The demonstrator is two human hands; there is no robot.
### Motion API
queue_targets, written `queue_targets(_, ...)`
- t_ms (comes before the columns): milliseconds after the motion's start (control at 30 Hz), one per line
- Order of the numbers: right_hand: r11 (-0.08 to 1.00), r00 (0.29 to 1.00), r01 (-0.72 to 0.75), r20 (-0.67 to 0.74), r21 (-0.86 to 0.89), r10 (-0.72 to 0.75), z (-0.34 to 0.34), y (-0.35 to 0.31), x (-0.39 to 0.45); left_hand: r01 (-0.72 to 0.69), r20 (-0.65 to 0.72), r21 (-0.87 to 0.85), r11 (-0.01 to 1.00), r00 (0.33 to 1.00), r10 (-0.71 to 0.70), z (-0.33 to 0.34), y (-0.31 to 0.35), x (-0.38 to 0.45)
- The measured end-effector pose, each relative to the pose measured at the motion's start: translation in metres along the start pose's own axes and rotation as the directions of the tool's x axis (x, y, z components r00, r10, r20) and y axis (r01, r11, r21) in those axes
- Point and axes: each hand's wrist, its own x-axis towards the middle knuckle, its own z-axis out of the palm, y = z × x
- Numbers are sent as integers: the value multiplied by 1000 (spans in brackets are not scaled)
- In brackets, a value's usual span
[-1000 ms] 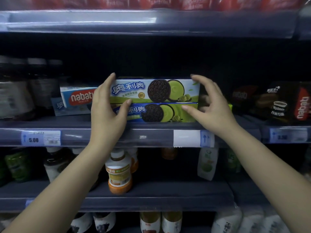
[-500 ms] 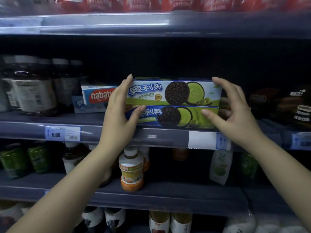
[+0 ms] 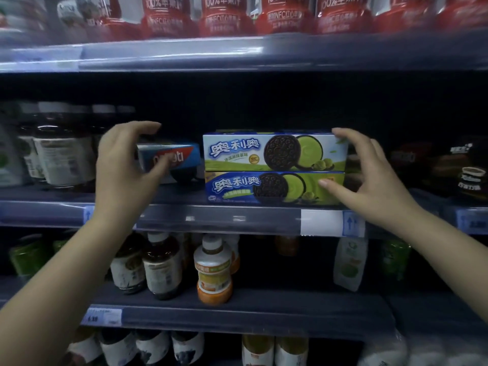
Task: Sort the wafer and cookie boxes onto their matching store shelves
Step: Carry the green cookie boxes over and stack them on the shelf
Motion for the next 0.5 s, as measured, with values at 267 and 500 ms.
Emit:
queue_targets(267, 997, 1000, 7, -19, 80, -6, 4, 5, 0, 9, 169, 40, 999, 985, -16, 7, -22, -4)
queue_targets(500, 984, 999, -3, -49, 179, 12, 9, 5, -2, 59, 29, -27, 998, 998, -59, -4, -25, -1)
